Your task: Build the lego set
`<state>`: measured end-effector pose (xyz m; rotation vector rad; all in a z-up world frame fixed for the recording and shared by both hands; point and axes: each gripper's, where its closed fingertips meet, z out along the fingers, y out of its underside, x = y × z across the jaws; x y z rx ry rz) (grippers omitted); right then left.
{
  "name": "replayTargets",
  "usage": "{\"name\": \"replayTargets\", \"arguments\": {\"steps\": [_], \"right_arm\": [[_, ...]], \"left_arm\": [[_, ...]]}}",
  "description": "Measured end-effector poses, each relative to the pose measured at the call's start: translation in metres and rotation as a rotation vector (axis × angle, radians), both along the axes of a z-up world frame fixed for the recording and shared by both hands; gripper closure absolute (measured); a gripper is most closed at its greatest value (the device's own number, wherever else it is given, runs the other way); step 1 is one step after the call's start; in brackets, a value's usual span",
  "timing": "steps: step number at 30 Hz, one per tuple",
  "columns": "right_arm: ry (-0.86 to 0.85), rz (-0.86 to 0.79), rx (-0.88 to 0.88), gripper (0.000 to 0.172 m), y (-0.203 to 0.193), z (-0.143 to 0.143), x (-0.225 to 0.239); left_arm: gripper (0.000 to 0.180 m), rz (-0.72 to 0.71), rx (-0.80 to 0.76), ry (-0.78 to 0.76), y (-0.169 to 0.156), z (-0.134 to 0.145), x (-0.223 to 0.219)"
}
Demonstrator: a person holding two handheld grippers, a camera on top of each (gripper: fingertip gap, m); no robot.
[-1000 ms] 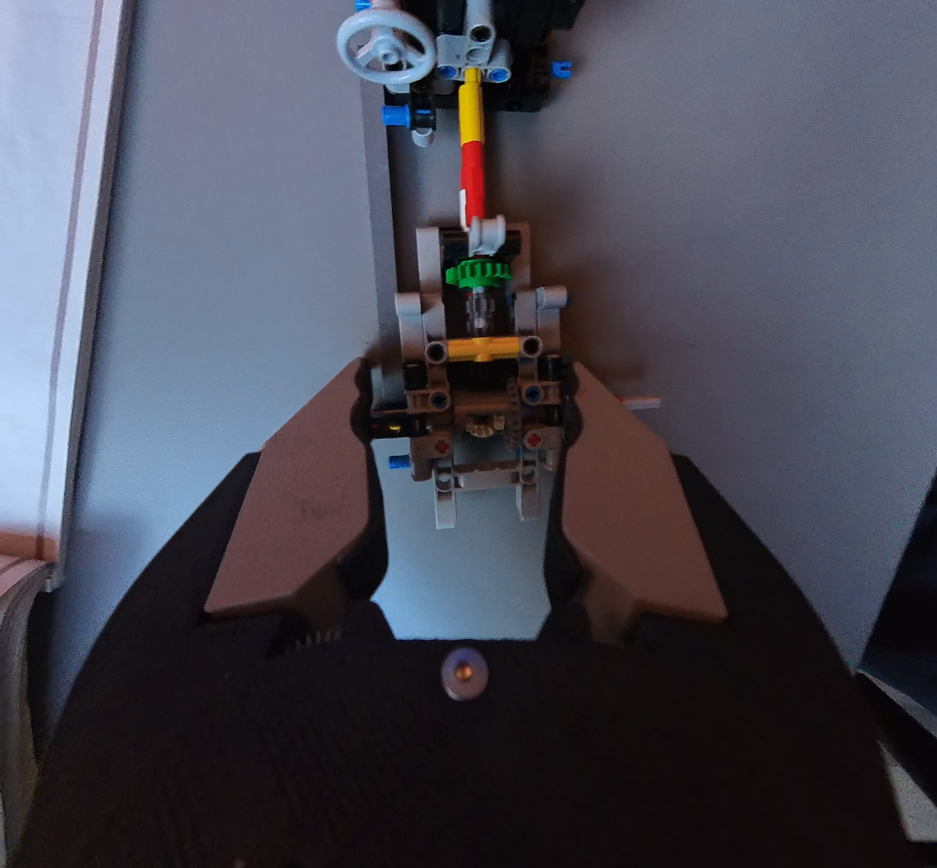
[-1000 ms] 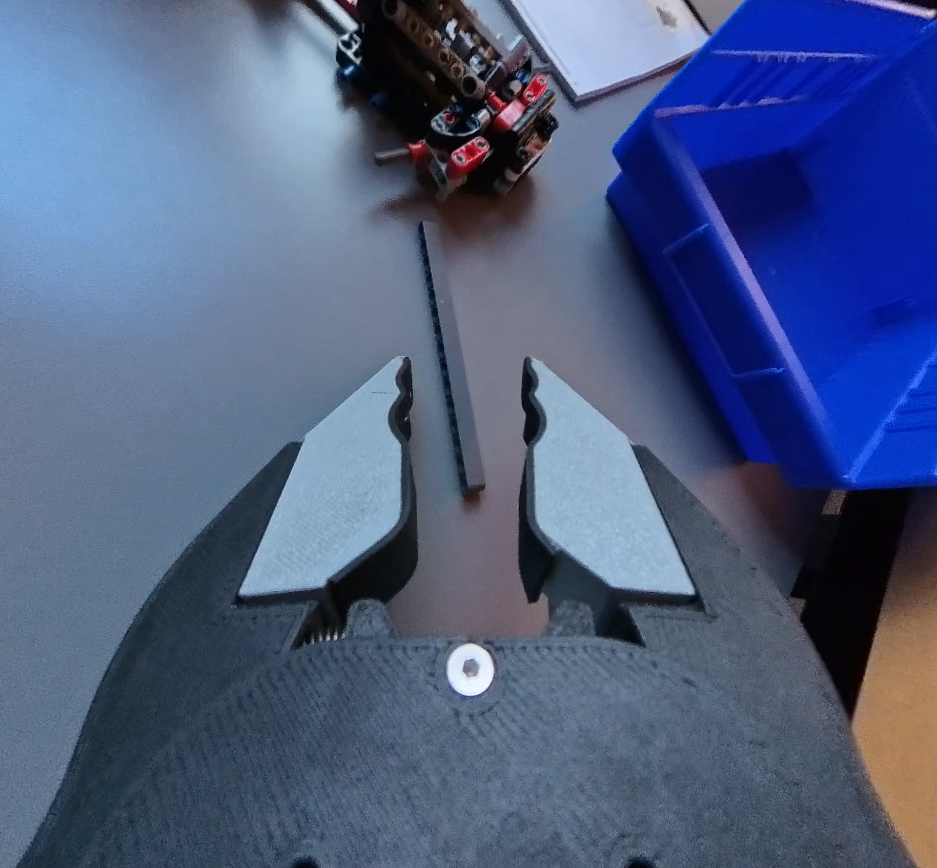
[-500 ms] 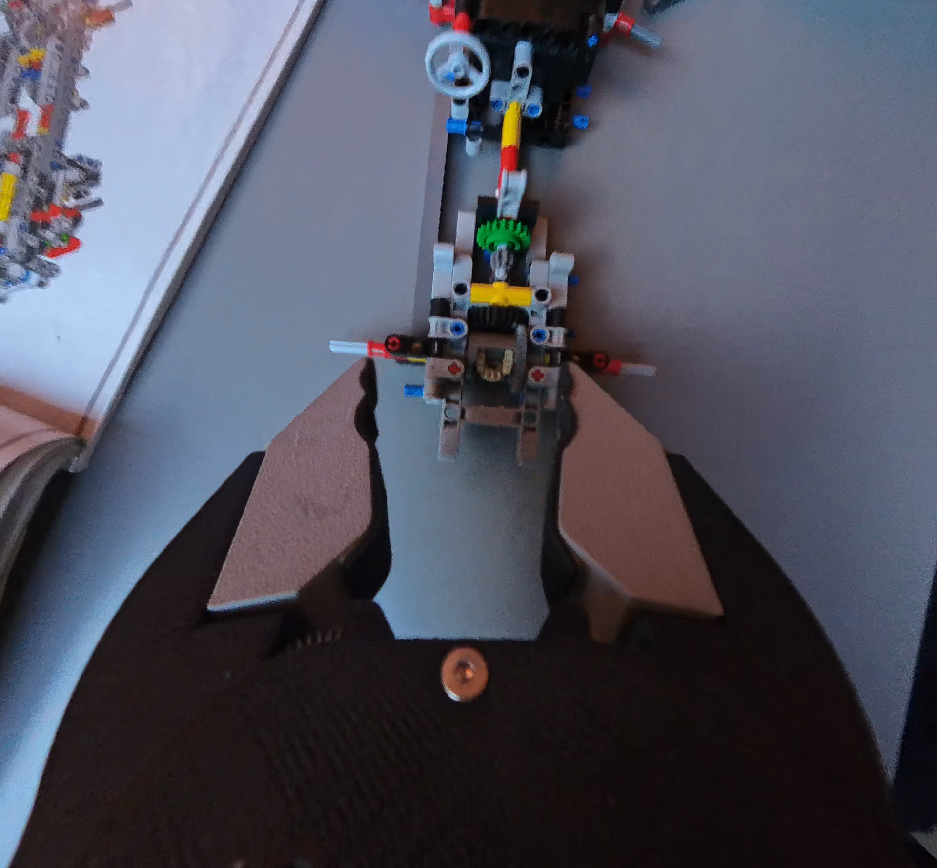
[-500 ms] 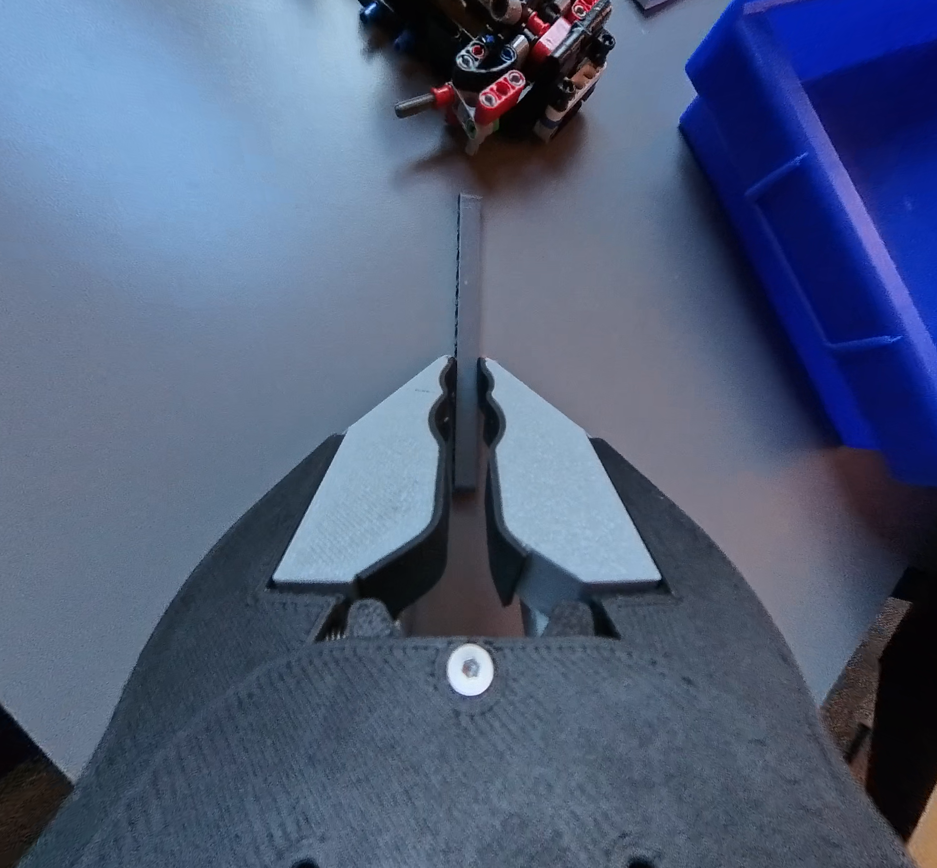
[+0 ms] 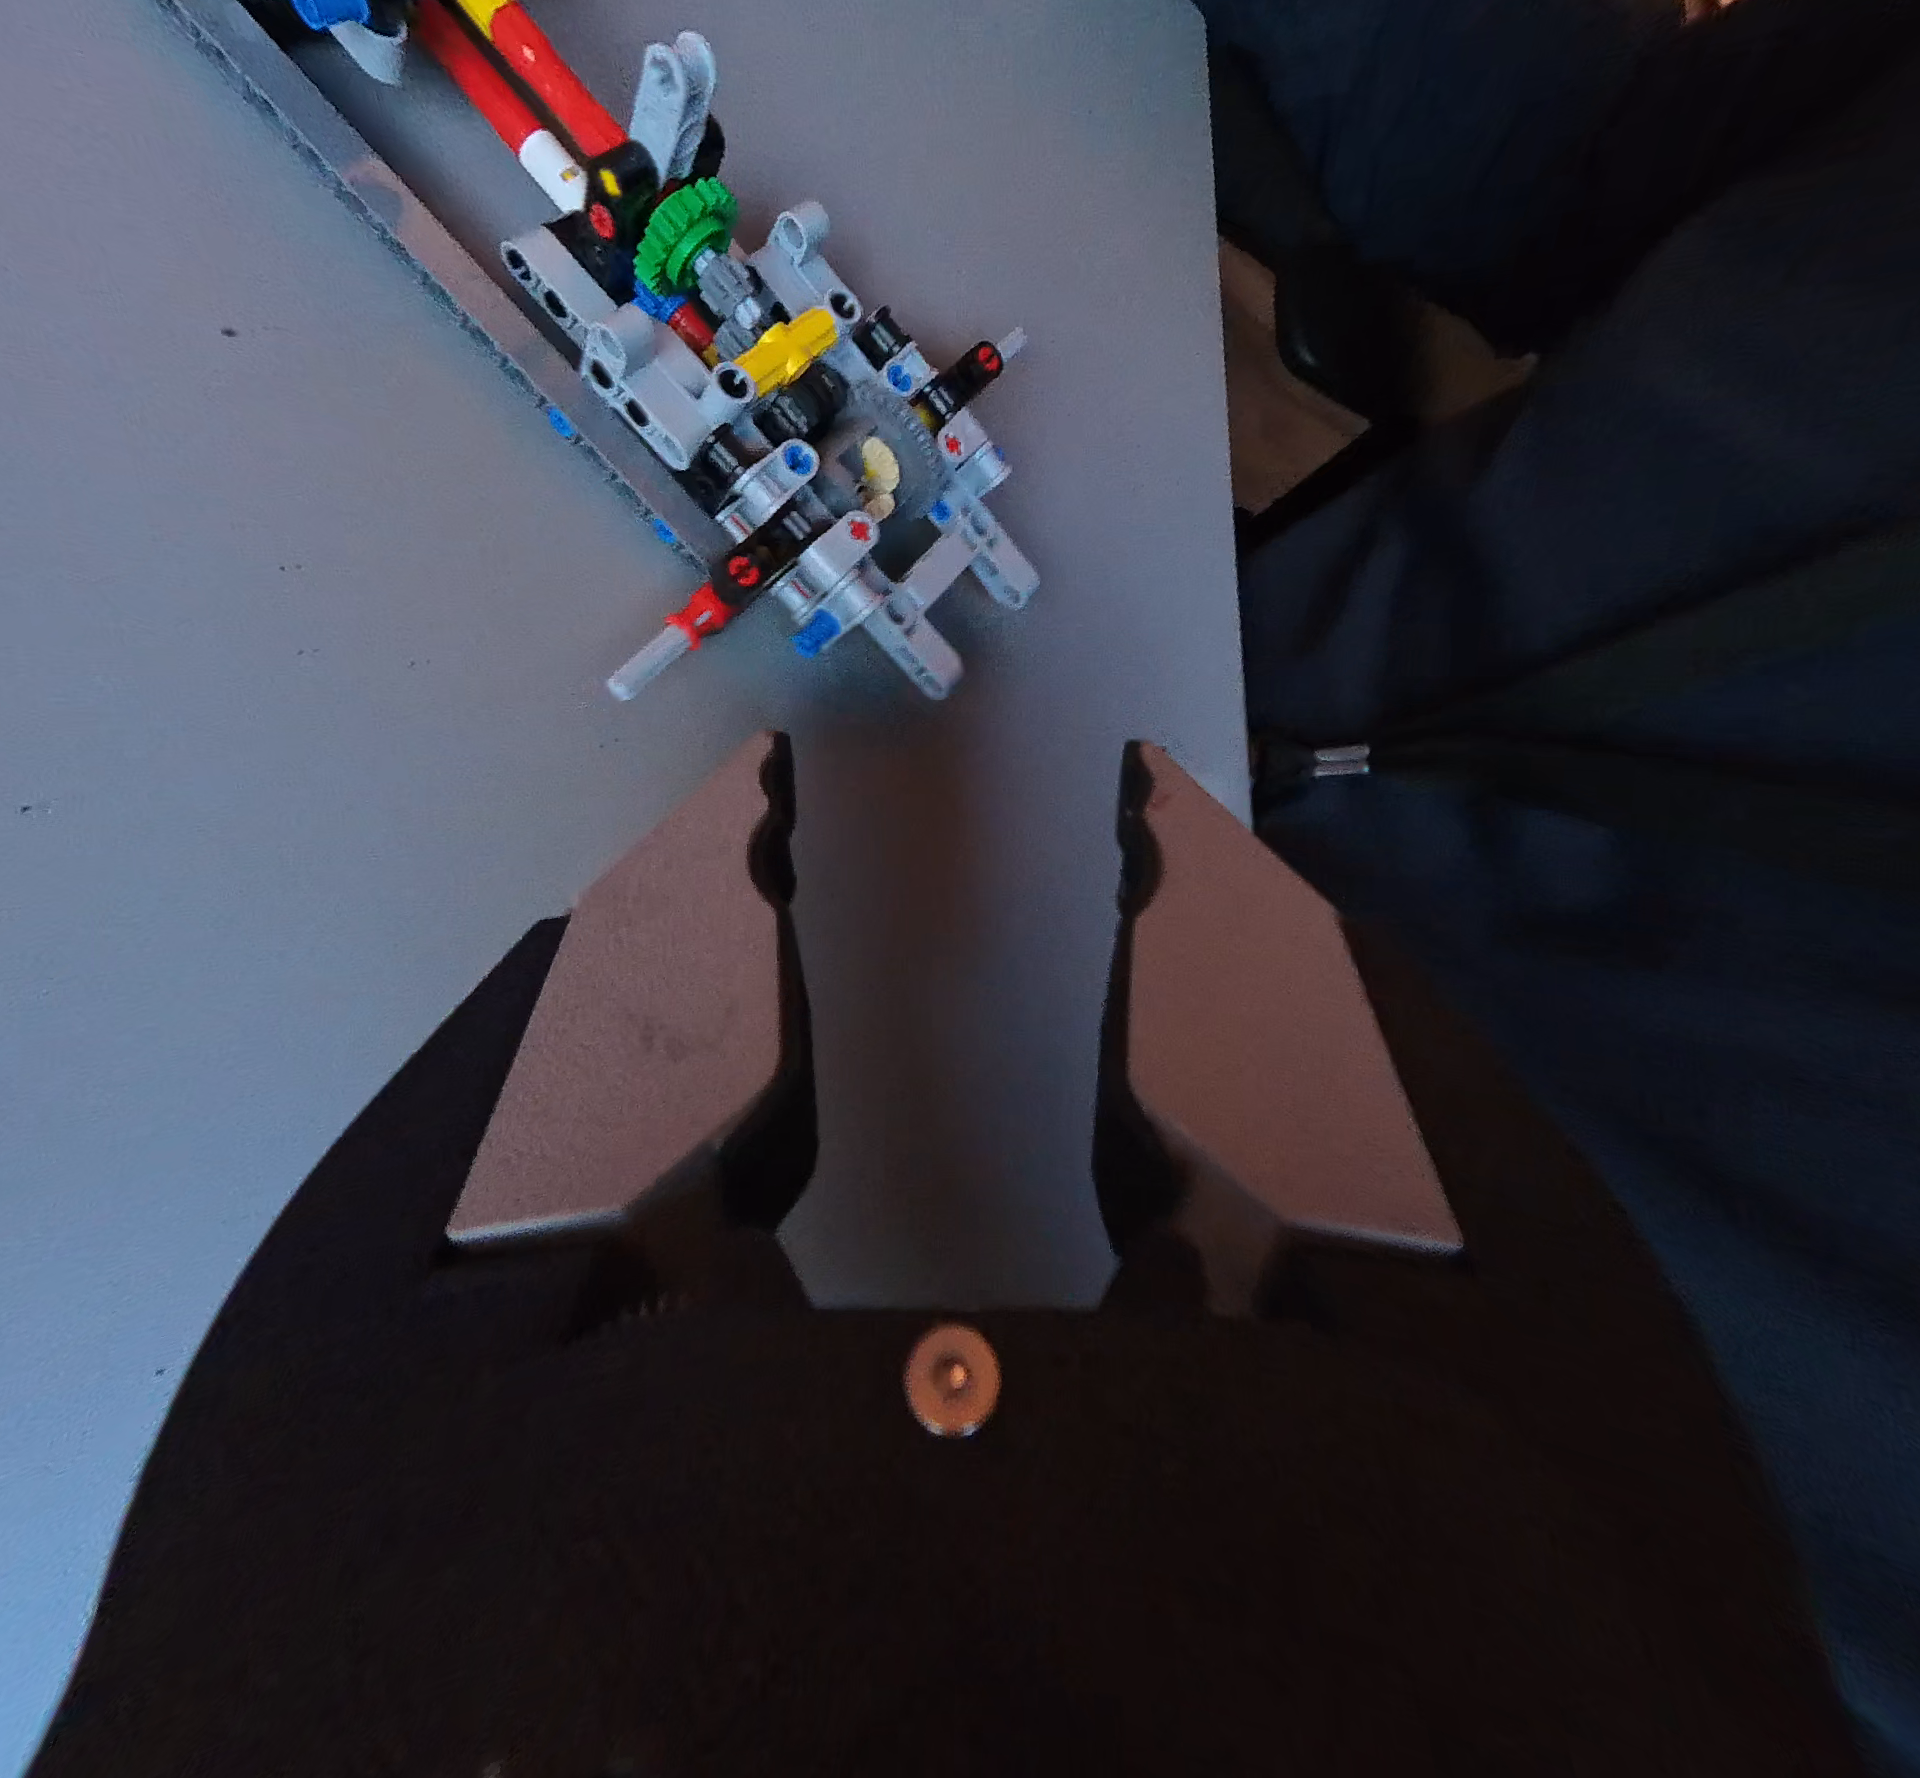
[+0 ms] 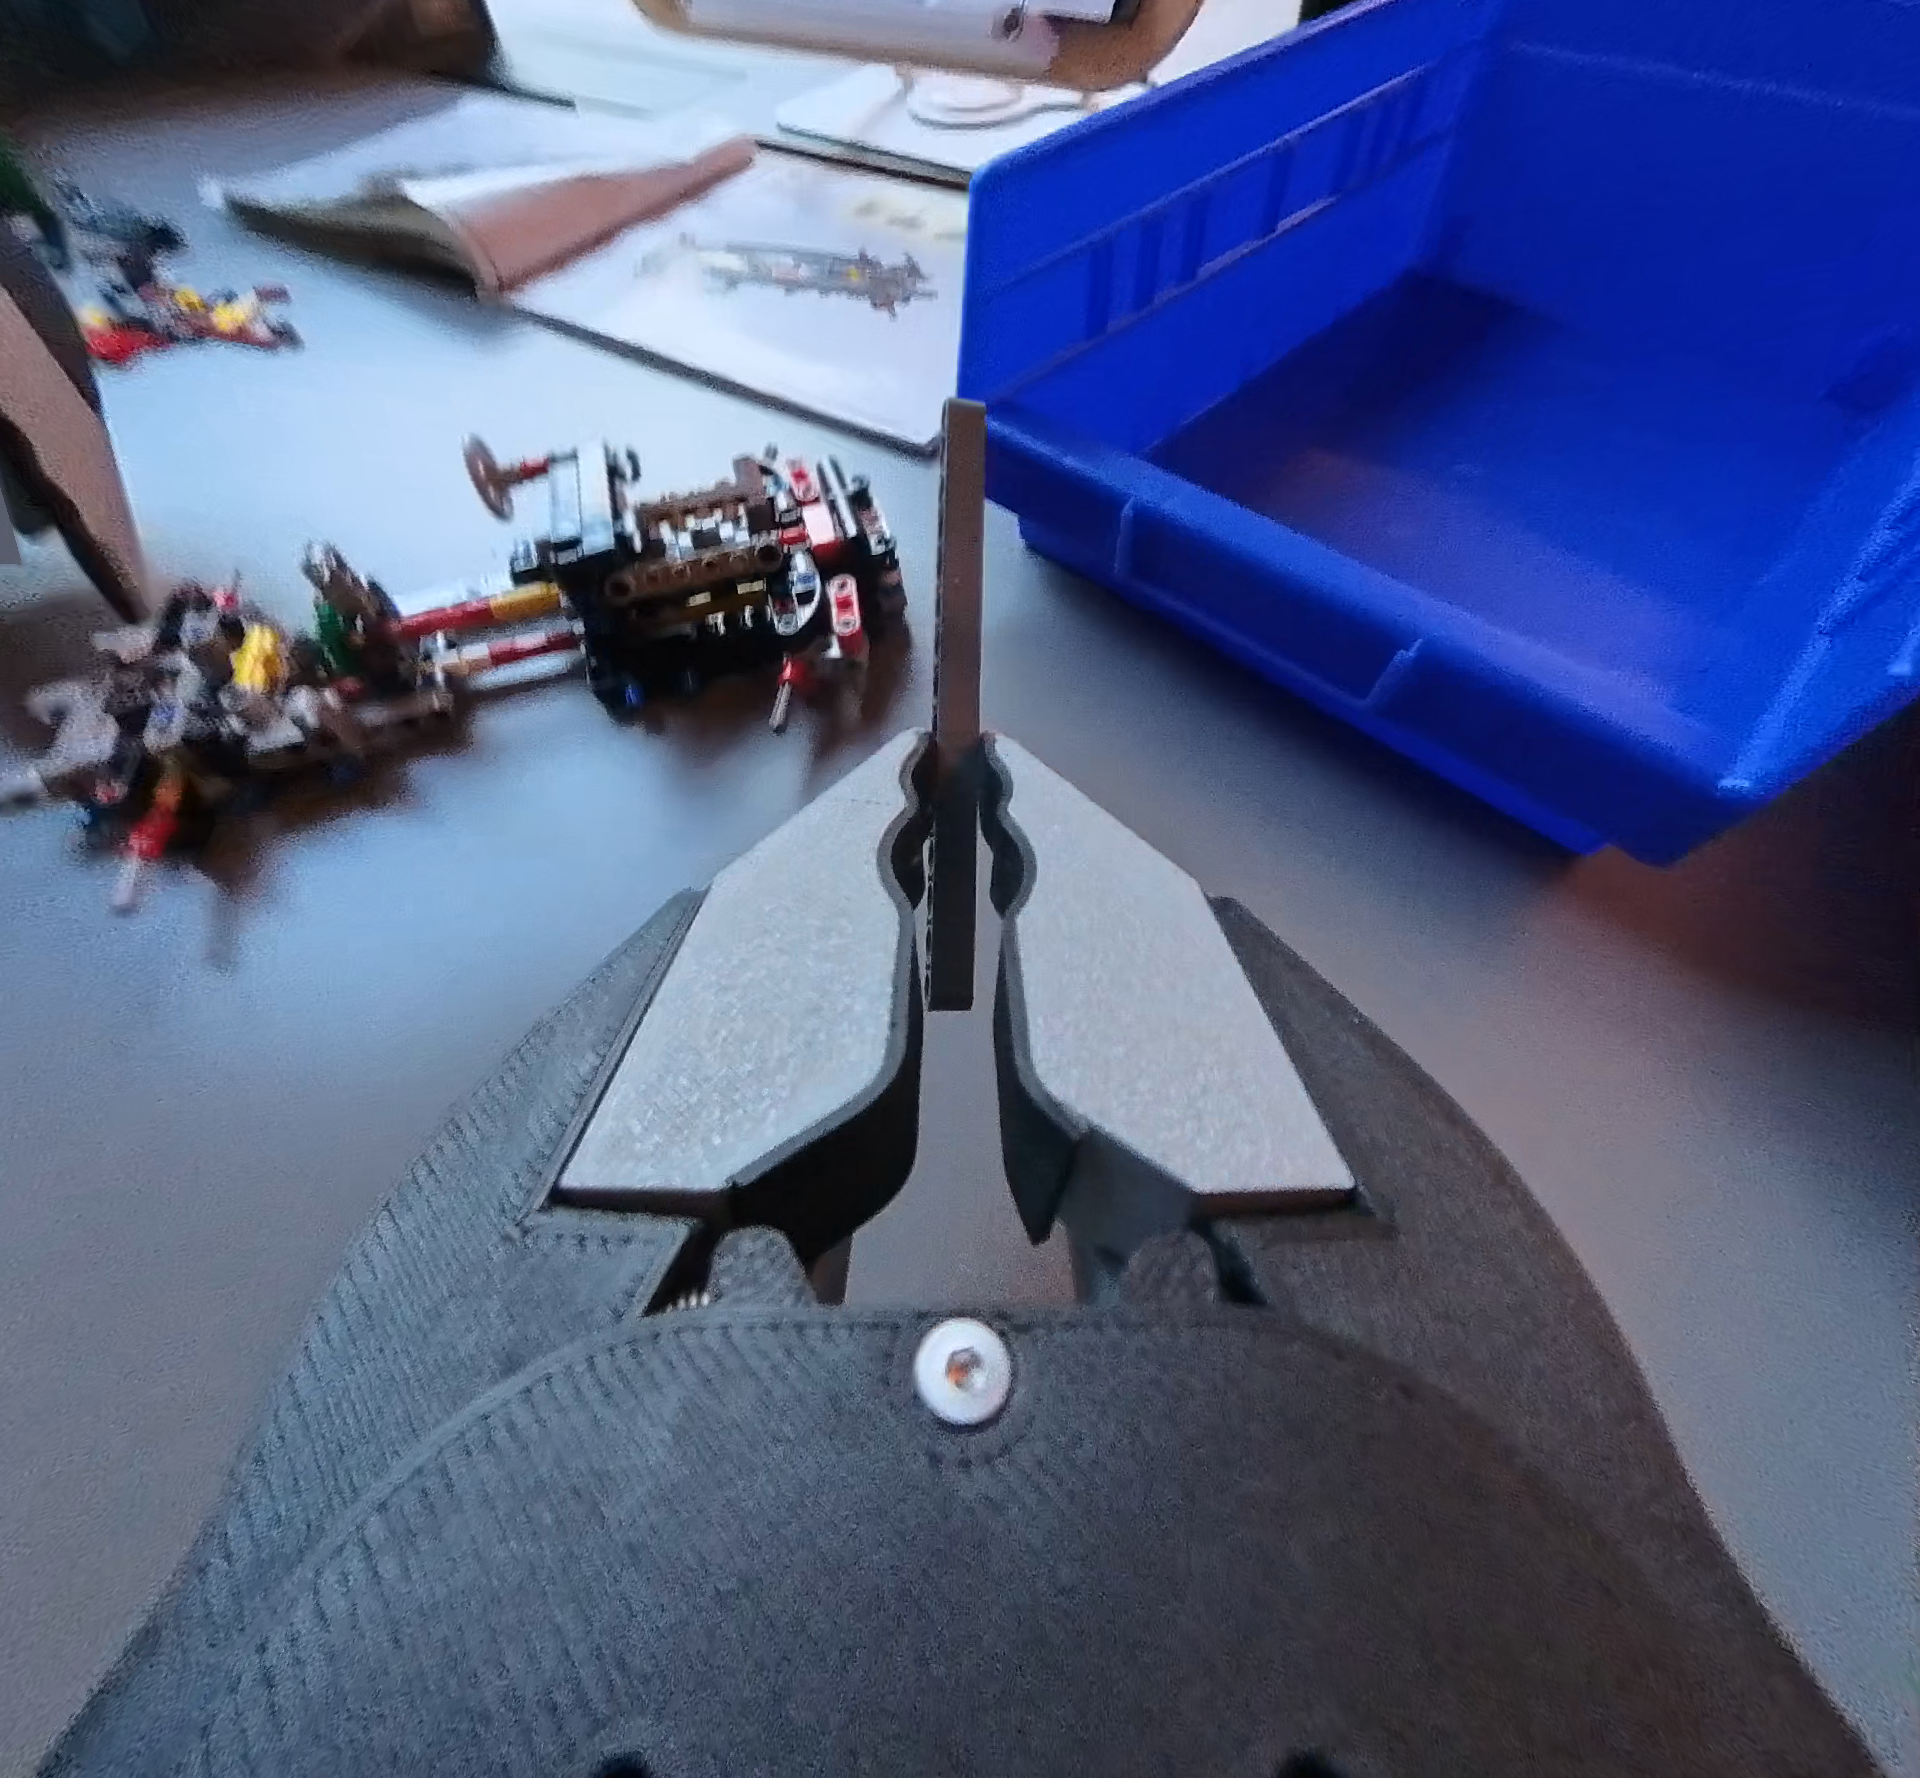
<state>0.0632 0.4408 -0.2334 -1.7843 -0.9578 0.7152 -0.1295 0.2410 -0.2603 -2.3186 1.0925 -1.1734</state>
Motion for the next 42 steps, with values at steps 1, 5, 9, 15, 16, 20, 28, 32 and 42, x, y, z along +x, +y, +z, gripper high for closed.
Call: {"name": "replayTargets", "arguments": {"steps": [1,5,9,15,16,20,28,32,42], "right_arm": [[0.035,-0.003,-0.012,0.167,0.003,0.004,0.0],[0.079,-0.042,-0.034,0.167,0.011,0.006,0.005],[0.07,-0.101,0.002,0.167,0.016,0.009,0.011],[0.021,-0.172,0.044,0.167,0.026,0.007,0.018],[0.021,-0.179,0.046,0.167,0.027,0.007,0.018],[0.024,-0.206,0.042,0.167,0.032,0.007,0.022],[0.066,-0.136,0.031,0.167,0.027,0.012,0.011],[0.098,-0.071,0.053,0.167,0.019,0.02,0.002],[0.548,0.329,-0.161,0.168,-0.093,0.075,-0.059]], "left_arm": [[0.122,-0.001,0.009,-0.003,0.0,-0.001,0.0],[0.127,0.025,-0.017,-0.011,0.005,-0.009,-0.003],[0.127,0.014,-0.066,-0.064,0.002,-0.008,0.005],[0.132,-0.048,-0.047,-0.053,-0.011,-0.01,0.014],[0.133,-0.053,-0.033,-0.046,-0.011,-0.01,0.014],[0.135,-0.061,-0.047,-0.063,-0.011,-0.01,0.011],[0.134,0.048,-0.014,-0.058,0.01,-0.006,-0.004],[0.135,0.143,0.071,-0.027,0.028,0.002,-0.012],[0.137,0.267,0.274,-0.112,0.043,0.075,0.031]]}}
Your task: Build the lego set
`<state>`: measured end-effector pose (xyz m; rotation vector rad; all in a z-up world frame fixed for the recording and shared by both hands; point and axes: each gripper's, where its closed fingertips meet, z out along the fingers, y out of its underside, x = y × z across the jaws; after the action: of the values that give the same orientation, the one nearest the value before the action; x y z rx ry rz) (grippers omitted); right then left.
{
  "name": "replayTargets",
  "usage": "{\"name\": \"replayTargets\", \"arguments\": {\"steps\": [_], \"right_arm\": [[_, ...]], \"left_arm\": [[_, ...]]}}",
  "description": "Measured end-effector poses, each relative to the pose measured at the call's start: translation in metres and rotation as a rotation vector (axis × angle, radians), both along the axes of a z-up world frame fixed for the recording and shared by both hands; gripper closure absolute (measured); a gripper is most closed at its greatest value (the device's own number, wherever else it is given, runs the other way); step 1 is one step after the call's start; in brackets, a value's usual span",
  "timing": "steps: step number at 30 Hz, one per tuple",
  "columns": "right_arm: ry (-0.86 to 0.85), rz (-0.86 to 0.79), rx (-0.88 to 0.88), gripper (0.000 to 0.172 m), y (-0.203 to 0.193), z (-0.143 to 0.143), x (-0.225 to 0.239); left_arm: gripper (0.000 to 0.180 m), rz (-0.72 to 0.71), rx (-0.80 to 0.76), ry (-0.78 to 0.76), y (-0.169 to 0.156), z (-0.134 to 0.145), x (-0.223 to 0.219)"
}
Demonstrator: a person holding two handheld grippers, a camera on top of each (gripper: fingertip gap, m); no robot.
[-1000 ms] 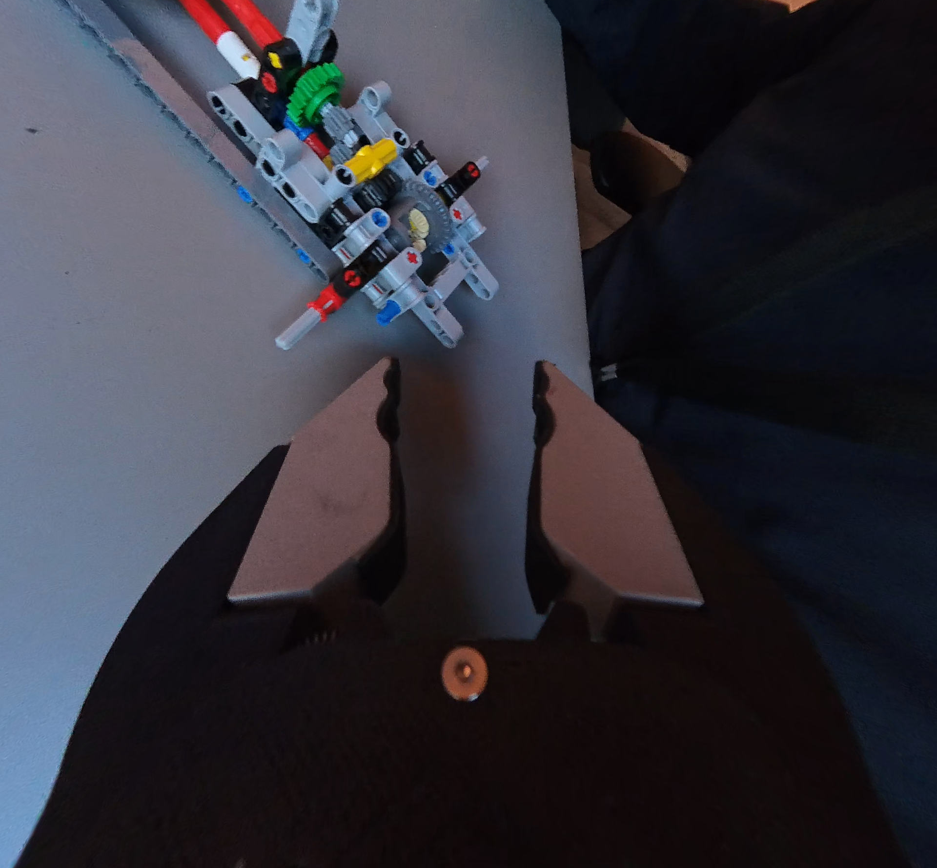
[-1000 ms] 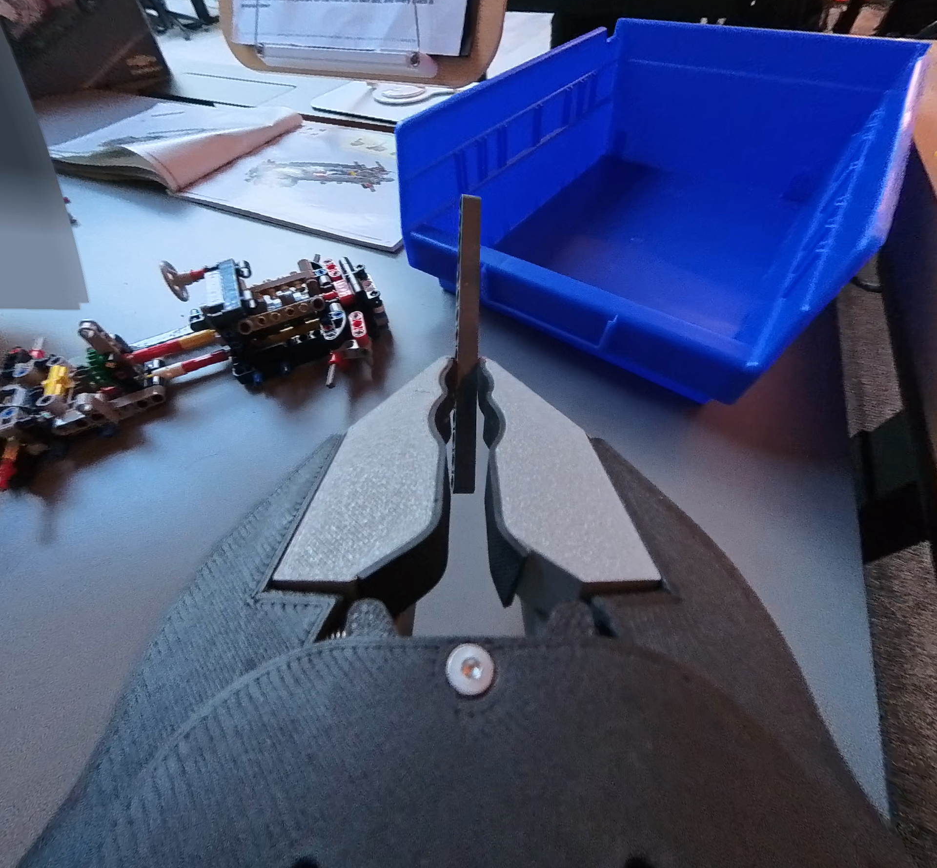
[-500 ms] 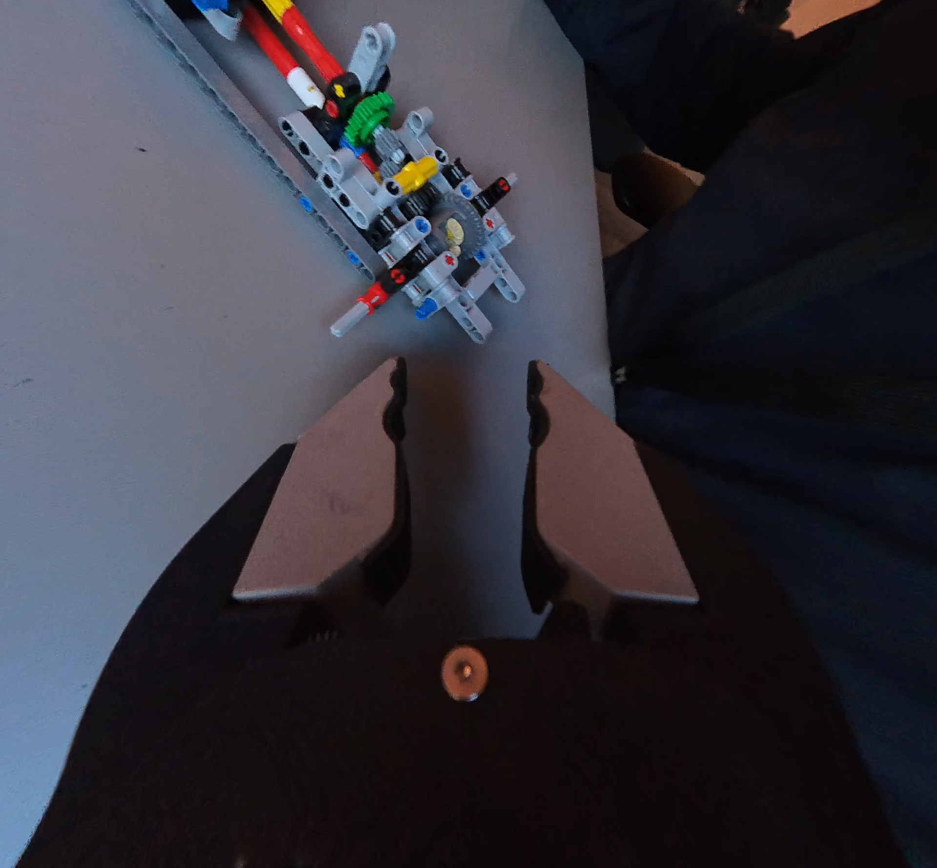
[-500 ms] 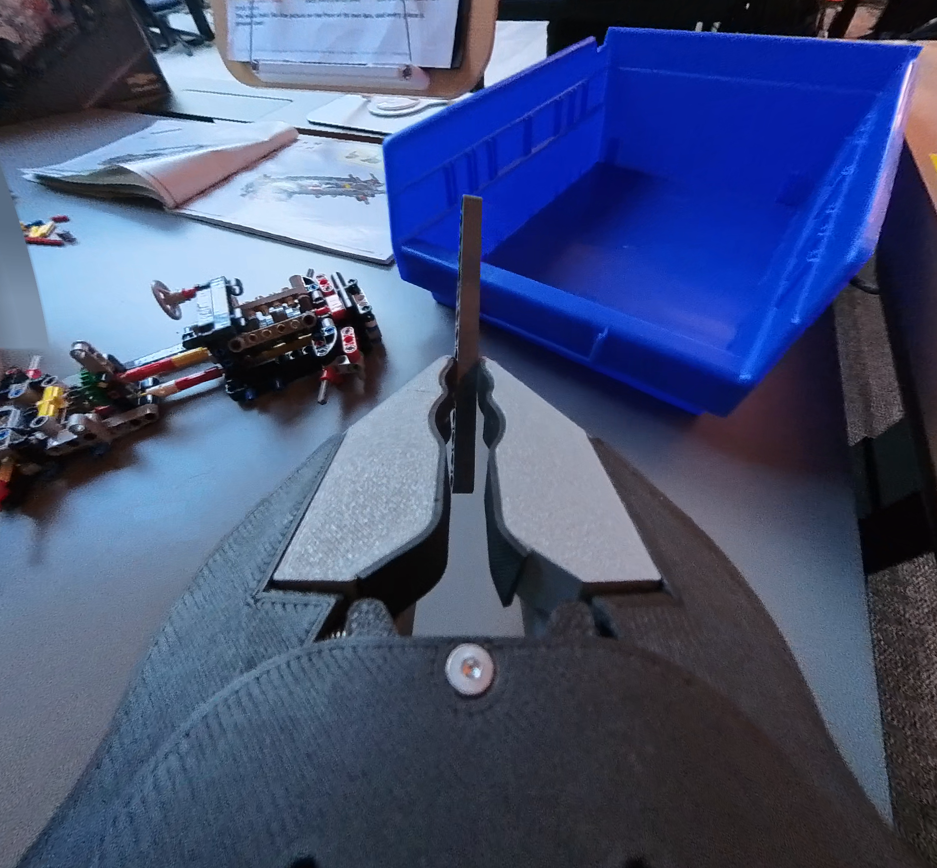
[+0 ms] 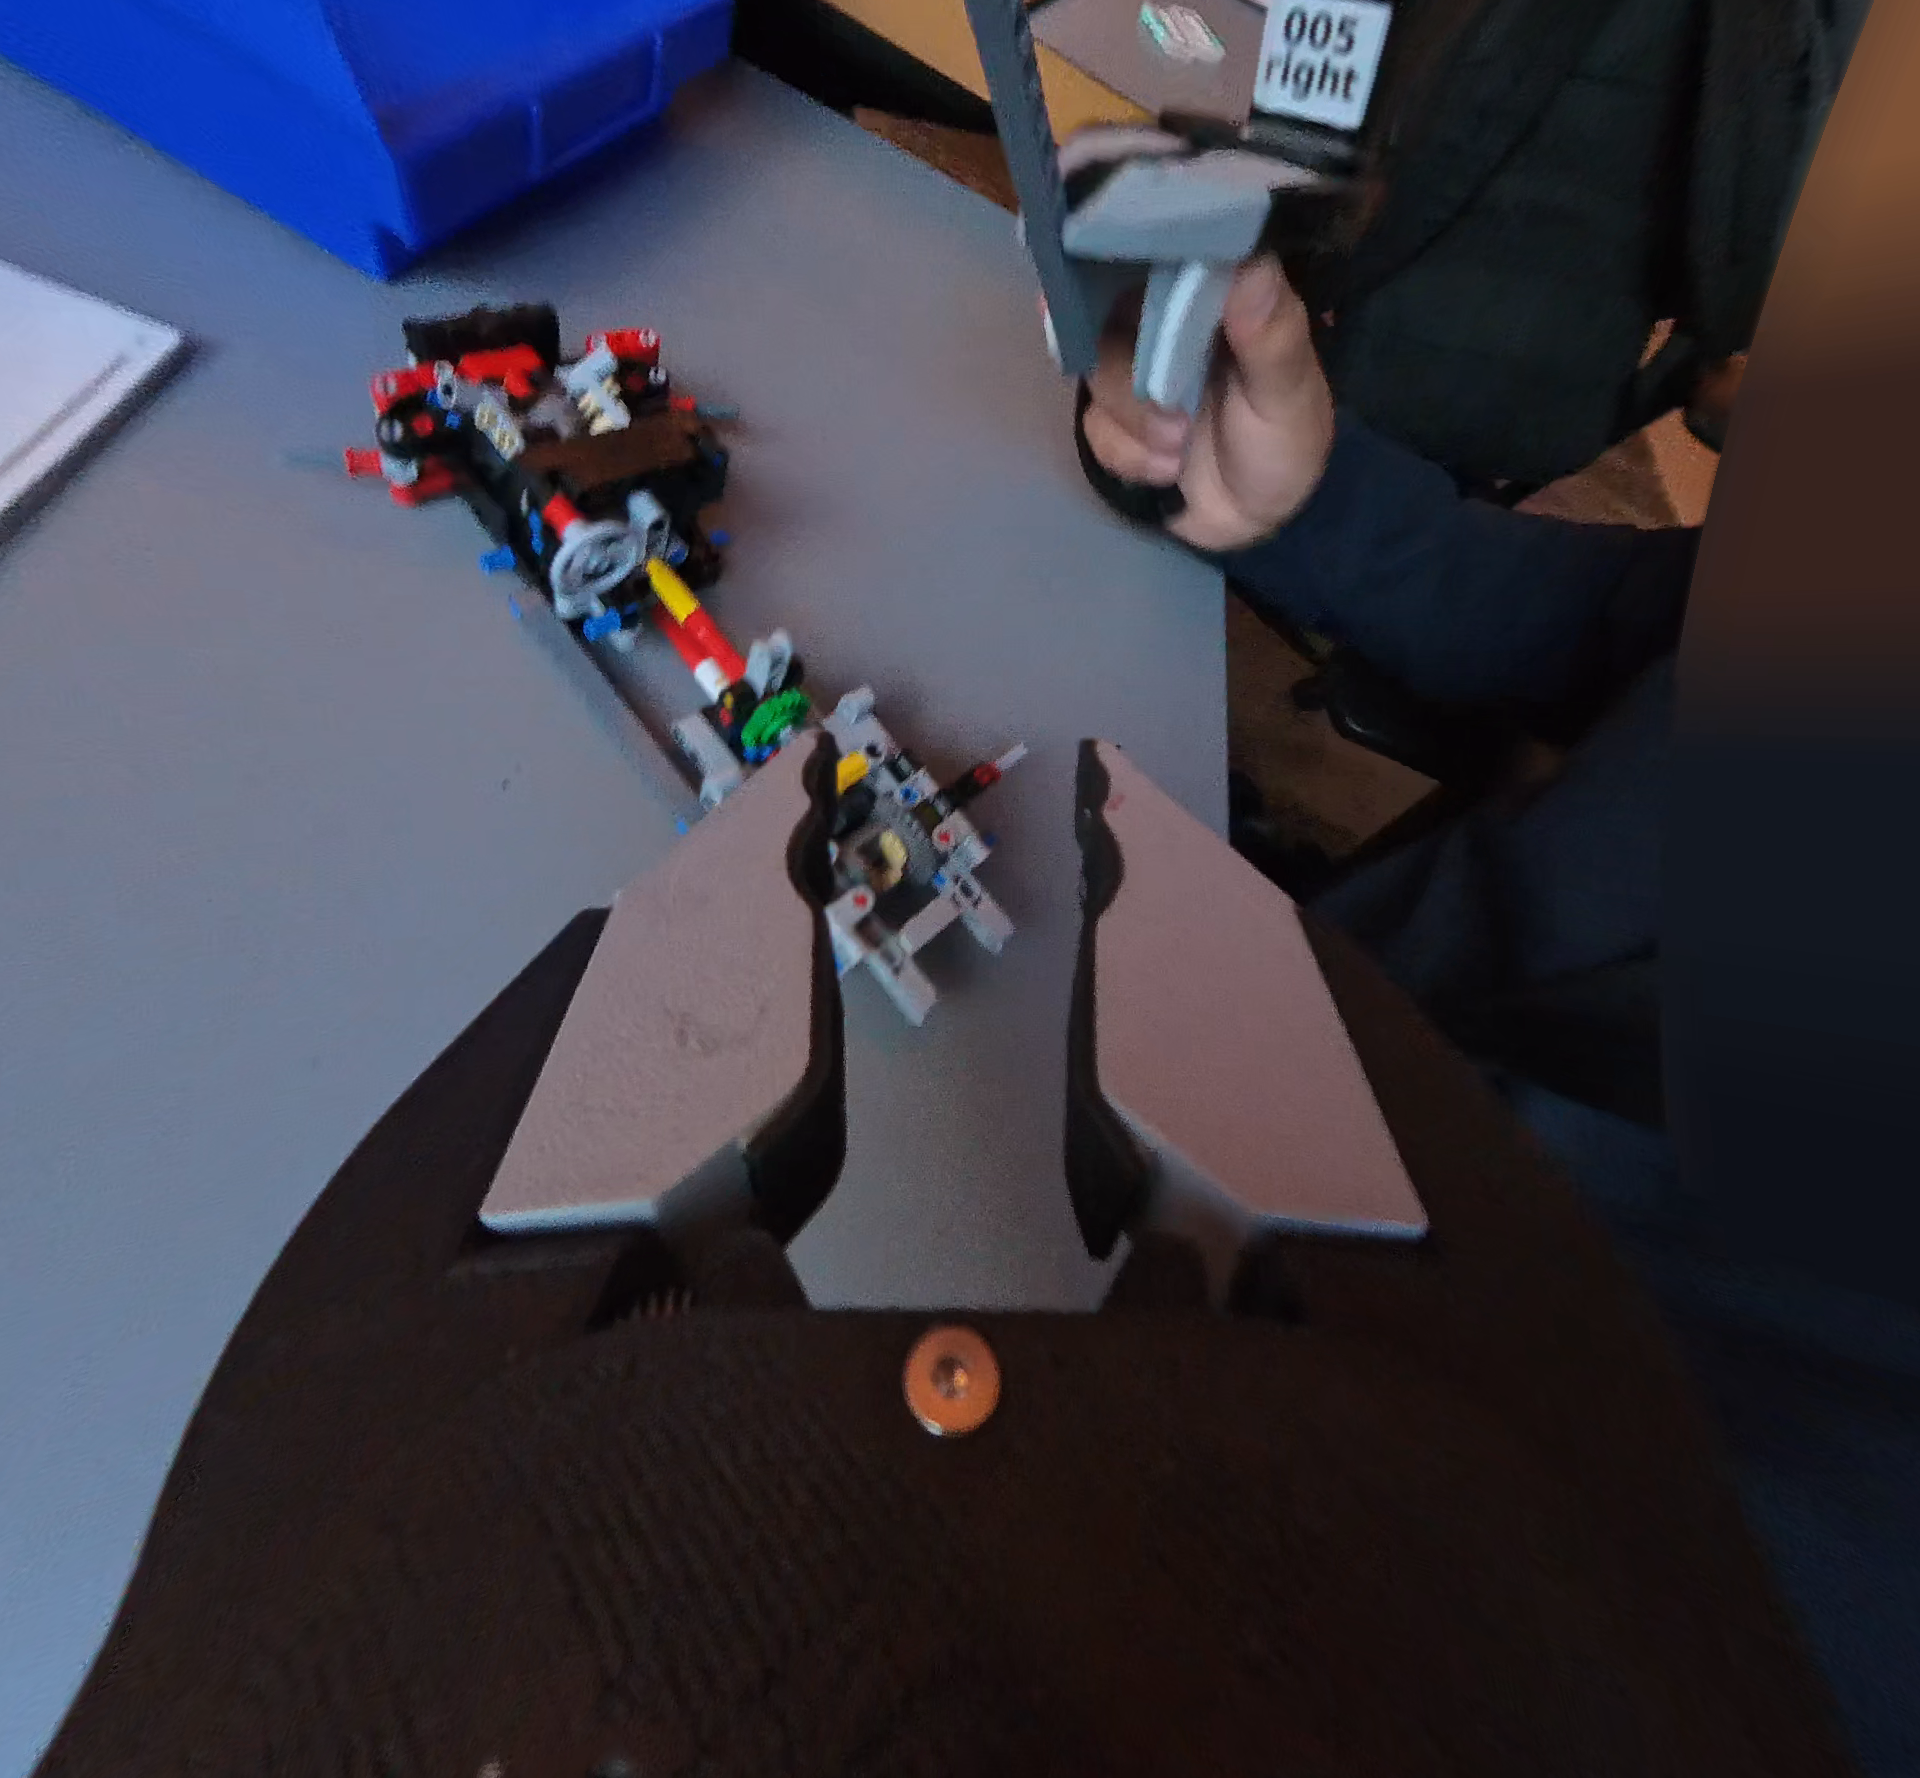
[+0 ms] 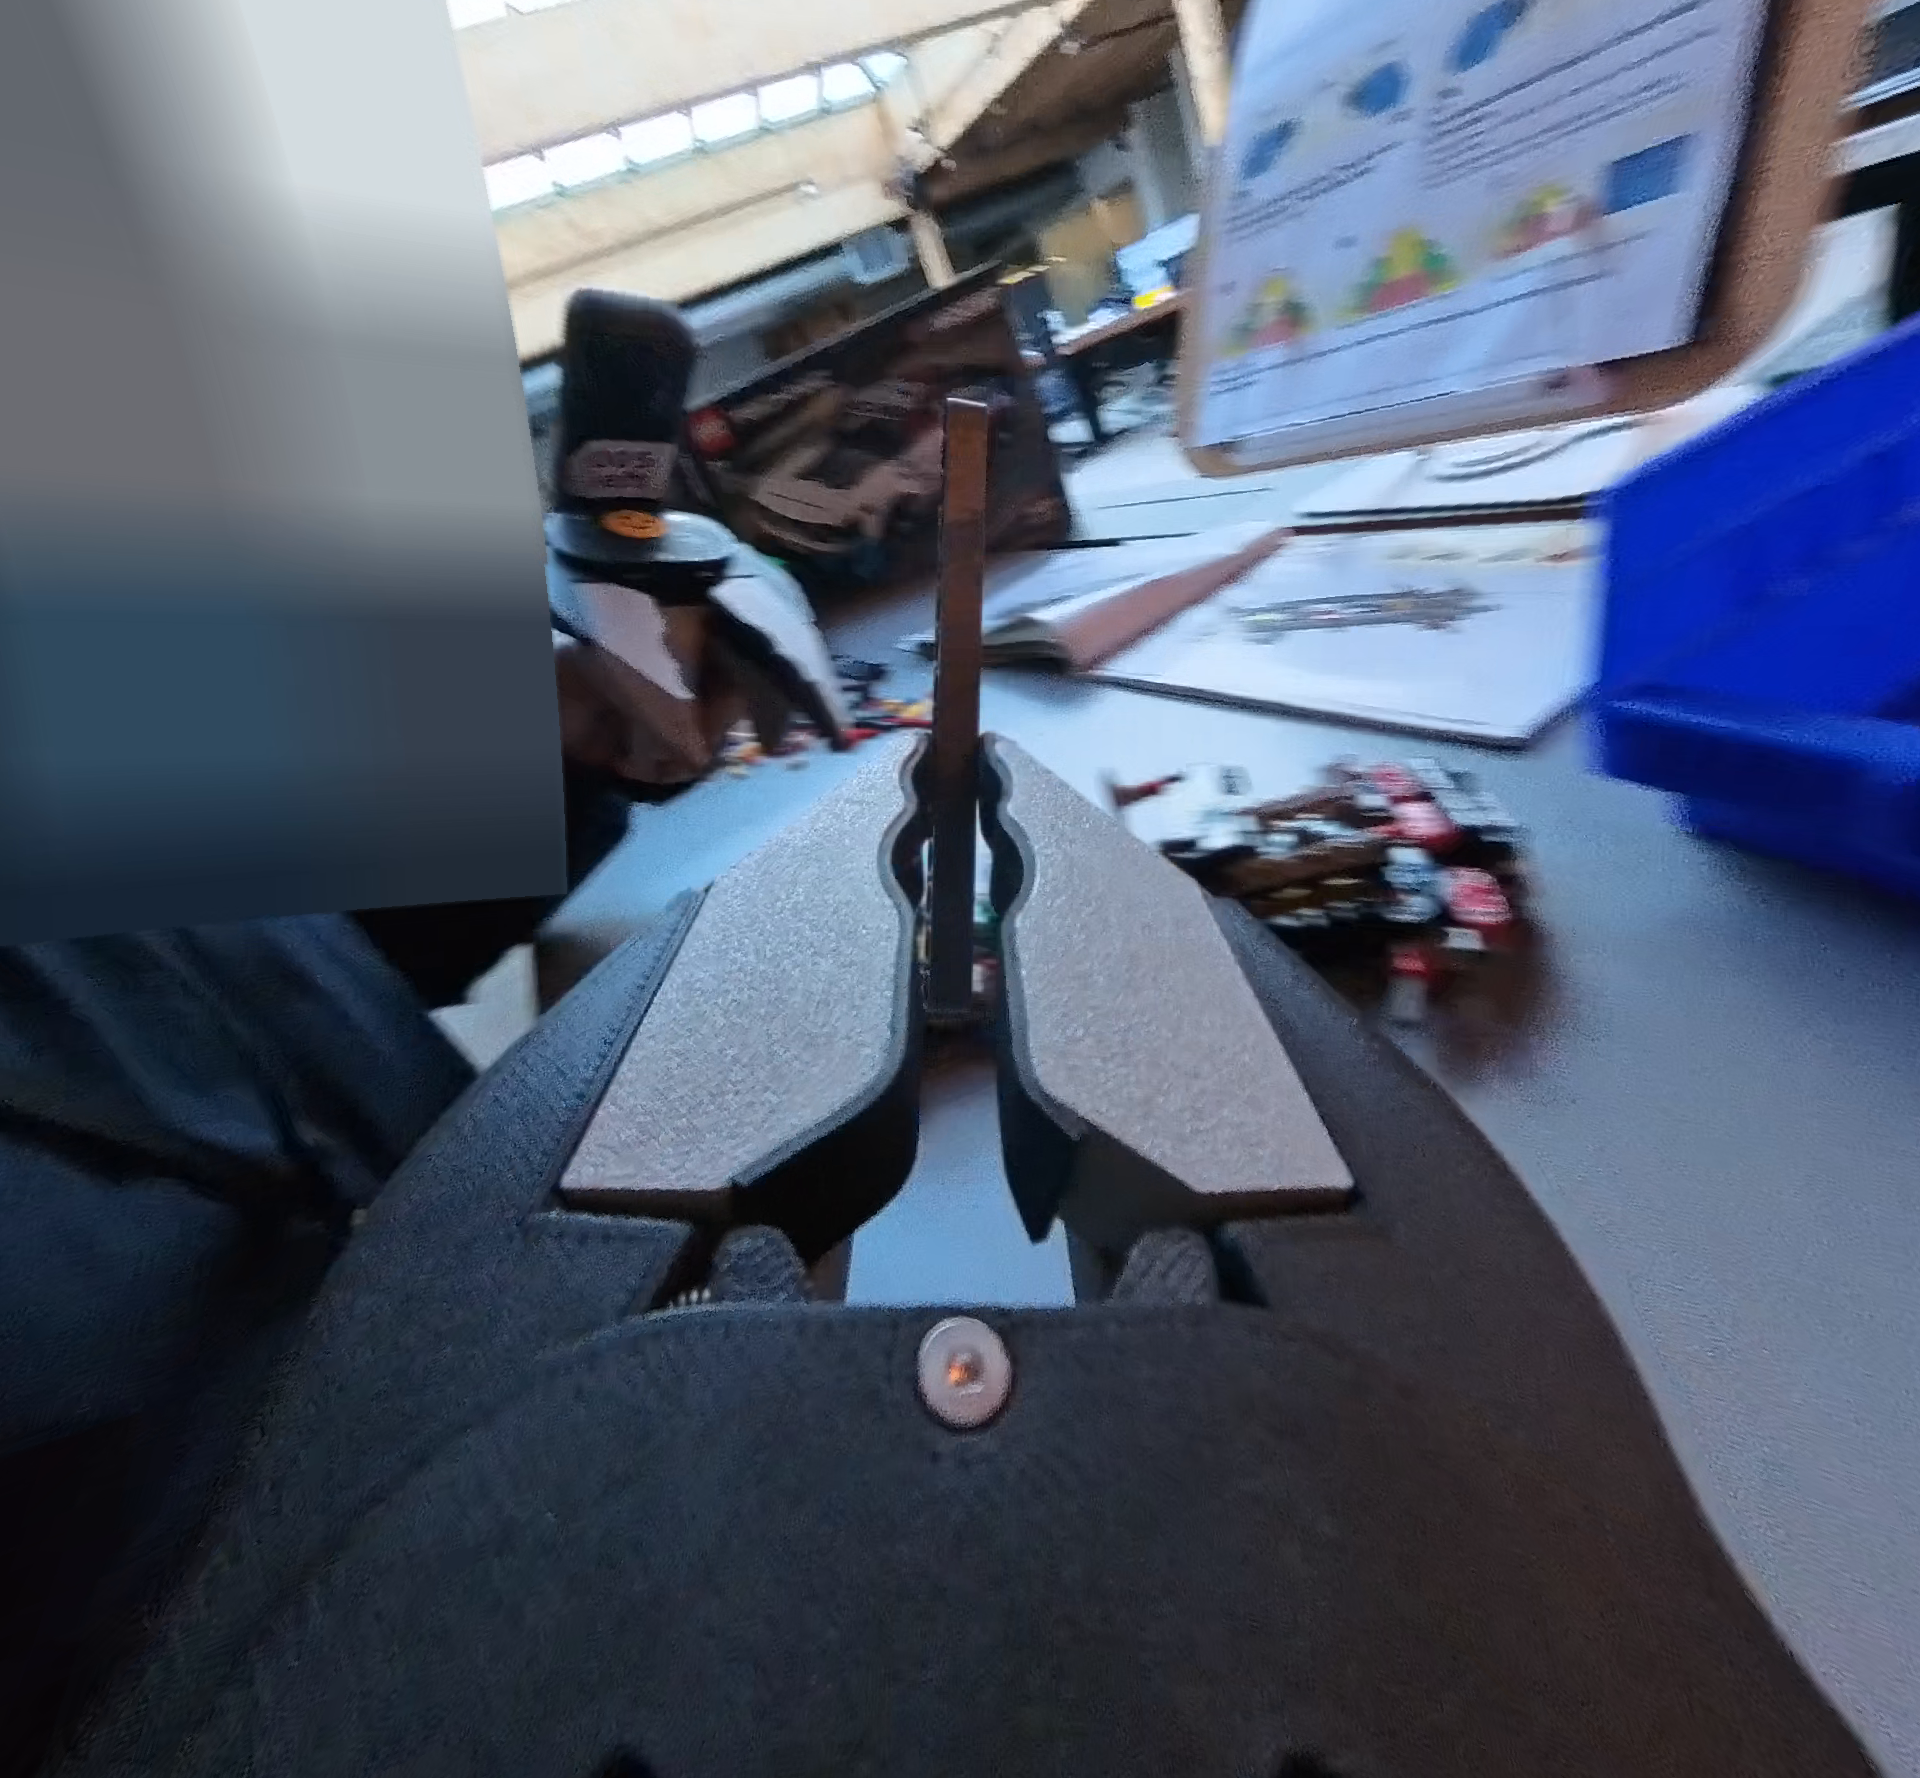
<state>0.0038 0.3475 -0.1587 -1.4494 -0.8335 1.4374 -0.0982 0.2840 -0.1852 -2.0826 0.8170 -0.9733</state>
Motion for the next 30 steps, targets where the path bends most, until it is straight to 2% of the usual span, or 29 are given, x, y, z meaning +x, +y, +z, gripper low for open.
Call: {"name": "replayTargets", "arguments": {"steps": [2,6,8,12,17,21,23,30], "right_arm": [[0.051,0.086,-0.054,0.167,-0.026,0.005,-0.015],[0.159,0.186,-0.16,0.168,-0.058,0.018,-0.034],[0.213,0.186,-0.194,0.168,-0.064,0.025,-0.035],[0.294,0.16,-0.252,0.167,-0.069,0.028,-0.035],[0.326,0.156,-0.292,0.167,-0.069,0.027,-0.034],[0.302,0.173,-0.273,0.168,-0.075,0.024,-0.042],[0.292,0.188,-0.267,0.167,-0.08,0.021,-0.047],[0.274,0.179,-0.252,0.168,-0.08,0.019,-0.056]], "left_arm": [[0.136,-0.001,0.022,0.015,0.0,0.003,0.021],[0.136,-0.072,-0.041,-0.019,-0.014,-0.001,0.067],[0.139,-0.091,-0.059,-0.045,-0.02,-0.003,0.083],[0.147,-0.113,-0.114,-0.201,-0.032,0.003,0.107],[0.153,-0.087,-0.143,-0.344,-0.031,0.011,0.111],[0.158,-0.078,-0.108,-0.372,-0.028,0.02,0.103],[0.174,-0.056,-0.08,-0.39,-0.024,0.025,0.096],[0.174,-0.069,-0.078,-0.38,-0.024,0.024,0.087]]}}
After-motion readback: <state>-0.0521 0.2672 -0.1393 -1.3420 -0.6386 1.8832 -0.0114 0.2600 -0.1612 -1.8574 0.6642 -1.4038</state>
